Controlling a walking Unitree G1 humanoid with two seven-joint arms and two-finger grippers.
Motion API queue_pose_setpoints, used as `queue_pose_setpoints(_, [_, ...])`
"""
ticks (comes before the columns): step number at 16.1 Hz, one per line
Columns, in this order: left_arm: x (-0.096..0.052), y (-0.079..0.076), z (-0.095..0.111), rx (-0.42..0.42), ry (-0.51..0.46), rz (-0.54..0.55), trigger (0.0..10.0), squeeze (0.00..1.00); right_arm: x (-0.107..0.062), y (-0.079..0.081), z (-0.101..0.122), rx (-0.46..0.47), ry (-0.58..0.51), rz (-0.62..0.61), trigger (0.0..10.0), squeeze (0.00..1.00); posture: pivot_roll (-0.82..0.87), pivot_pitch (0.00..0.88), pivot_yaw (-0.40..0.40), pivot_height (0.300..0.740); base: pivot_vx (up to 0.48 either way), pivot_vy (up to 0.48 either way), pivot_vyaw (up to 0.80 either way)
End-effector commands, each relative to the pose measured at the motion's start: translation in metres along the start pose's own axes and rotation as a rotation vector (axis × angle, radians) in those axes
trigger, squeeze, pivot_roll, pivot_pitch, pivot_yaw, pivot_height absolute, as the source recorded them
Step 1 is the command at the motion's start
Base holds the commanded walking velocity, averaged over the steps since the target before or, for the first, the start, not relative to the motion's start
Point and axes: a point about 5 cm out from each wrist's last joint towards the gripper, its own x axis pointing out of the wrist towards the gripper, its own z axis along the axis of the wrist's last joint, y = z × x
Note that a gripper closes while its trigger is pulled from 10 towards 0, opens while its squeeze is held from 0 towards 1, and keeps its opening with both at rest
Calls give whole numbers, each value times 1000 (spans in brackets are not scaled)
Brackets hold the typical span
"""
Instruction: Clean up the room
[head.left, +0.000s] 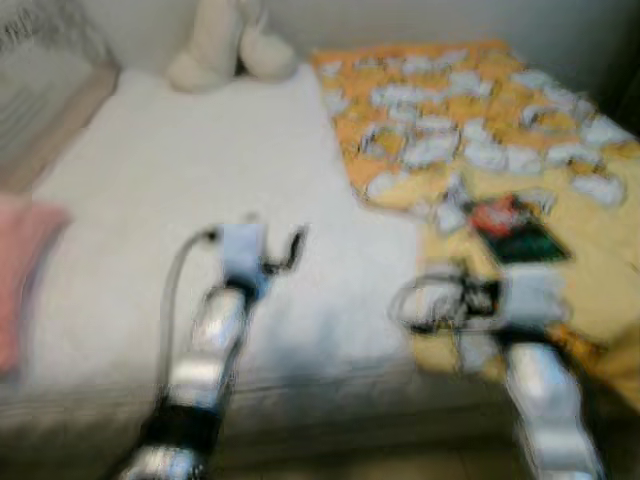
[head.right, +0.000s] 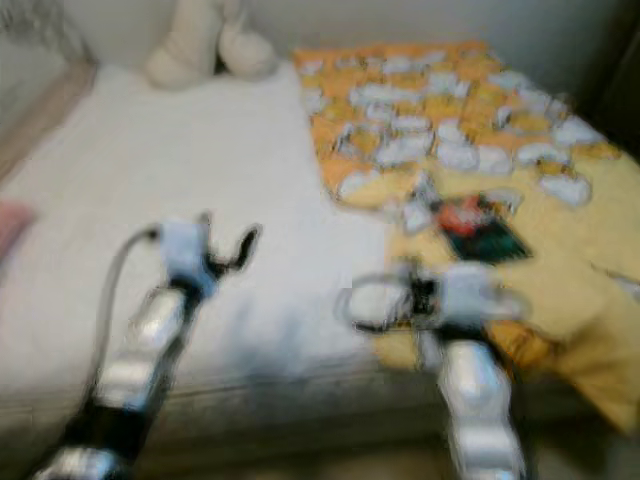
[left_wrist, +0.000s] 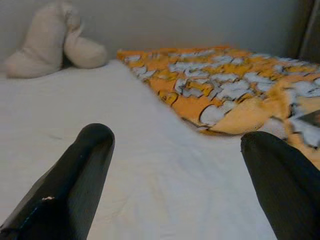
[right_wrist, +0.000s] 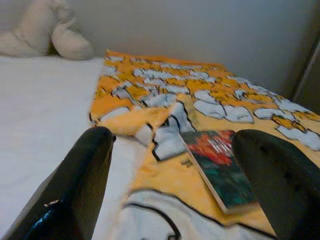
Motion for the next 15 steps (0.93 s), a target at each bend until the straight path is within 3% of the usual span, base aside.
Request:
queue_pose_setpoints(1, [5, -7, 5, 7, -19, -20, 10000, 0, 0, -8, 0, -14, -2, -26, 10000, 0, -126, 0, 66, 740, 371, -300, 425])
queue_pose_setpoints(15, [1, -17, 10, -38, -65, -98, 10000, 0, 2, -3, -2, -15, 11, -9, 10000, 0, -121, 0, 78, 740, 367, -305, 0])
